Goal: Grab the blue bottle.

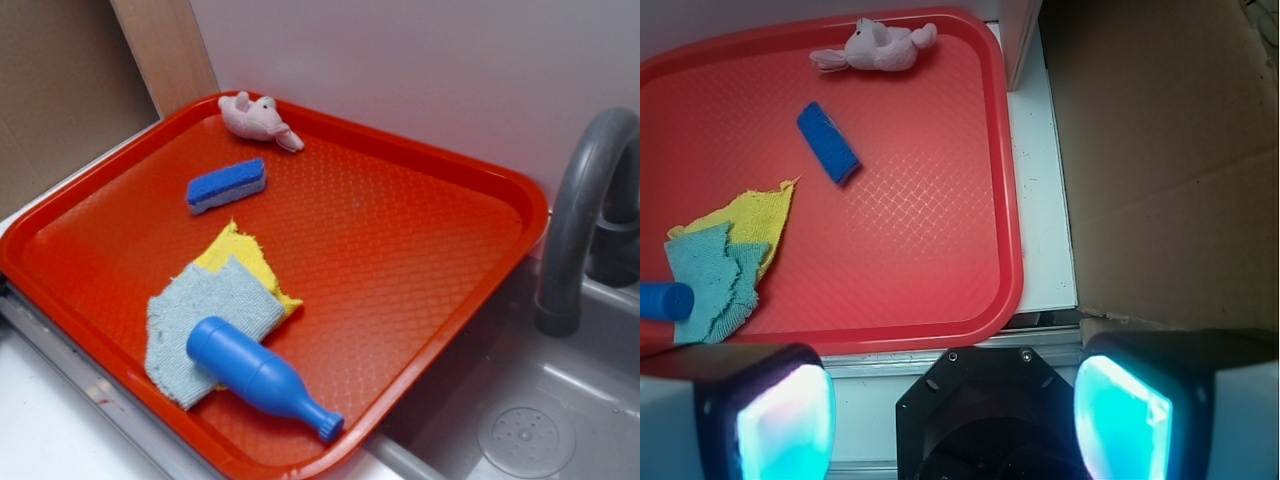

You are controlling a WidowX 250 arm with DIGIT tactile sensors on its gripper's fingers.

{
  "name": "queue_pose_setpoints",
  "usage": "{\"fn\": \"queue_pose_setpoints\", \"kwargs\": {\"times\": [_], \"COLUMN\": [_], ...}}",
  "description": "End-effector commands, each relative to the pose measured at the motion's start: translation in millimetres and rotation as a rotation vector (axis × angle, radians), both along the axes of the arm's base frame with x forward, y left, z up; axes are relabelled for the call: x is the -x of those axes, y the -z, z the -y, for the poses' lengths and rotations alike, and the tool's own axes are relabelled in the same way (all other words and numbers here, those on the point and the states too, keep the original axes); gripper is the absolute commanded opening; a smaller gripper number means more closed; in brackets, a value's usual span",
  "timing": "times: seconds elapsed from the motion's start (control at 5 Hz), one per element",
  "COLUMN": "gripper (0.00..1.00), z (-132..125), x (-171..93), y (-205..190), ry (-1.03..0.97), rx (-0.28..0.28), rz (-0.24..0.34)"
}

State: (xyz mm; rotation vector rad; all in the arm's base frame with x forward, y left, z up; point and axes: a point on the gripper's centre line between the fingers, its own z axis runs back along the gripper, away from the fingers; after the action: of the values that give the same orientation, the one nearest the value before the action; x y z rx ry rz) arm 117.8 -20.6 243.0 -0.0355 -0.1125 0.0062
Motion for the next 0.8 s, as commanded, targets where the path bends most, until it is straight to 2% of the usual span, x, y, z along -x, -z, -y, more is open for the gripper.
{"fn": "queue_pose_setpoints", "kwargs": {"times": [0.0,0.2,0.4,0.6], "gripper": [1.00,1.00,1.00,1.00], "z": [0.0,28.7,59.2,104.6], "x": [0.0,-20.7,-28.5,-35.4], "y": [0.0,-1.7,-6.4,1.2], "ry": [0.000,0.239,0.477,0.731], "rx": [0.000,-0.047,-0.110,-0.234], "rz": [0.000,0.072,0.135,0.170]}}
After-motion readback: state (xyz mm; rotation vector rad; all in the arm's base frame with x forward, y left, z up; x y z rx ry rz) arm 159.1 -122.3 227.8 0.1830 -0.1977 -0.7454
